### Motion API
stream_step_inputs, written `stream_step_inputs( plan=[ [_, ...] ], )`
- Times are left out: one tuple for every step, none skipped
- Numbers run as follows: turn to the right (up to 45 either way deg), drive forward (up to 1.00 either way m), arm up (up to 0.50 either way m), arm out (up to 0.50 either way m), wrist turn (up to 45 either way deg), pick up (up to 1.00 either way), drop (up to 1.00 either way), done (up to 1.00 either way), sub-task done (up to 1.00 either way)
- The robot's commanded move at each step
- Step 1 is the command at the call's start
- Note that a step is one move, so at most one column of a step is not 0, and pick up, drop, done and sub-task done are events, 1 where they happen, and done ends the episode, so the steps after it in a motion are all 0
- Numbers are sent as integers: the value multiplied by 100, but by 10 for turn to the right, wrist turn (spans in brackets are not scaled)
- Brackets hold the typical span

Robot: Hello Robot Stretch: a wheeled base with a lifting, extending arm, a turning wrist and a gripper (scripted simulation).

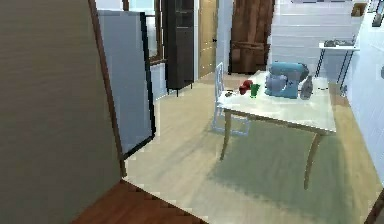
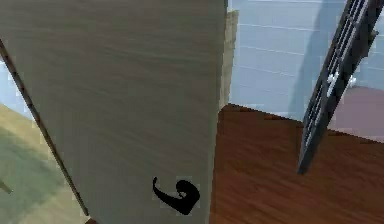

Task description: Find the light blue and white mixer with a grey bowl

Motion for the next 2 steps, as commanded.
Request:
stream_step_inputs(
  plan=[
    [0,100,0,0,0,0,0,0,0],
    [30,0,0,0,0,0,0,0,0]
  ],
)
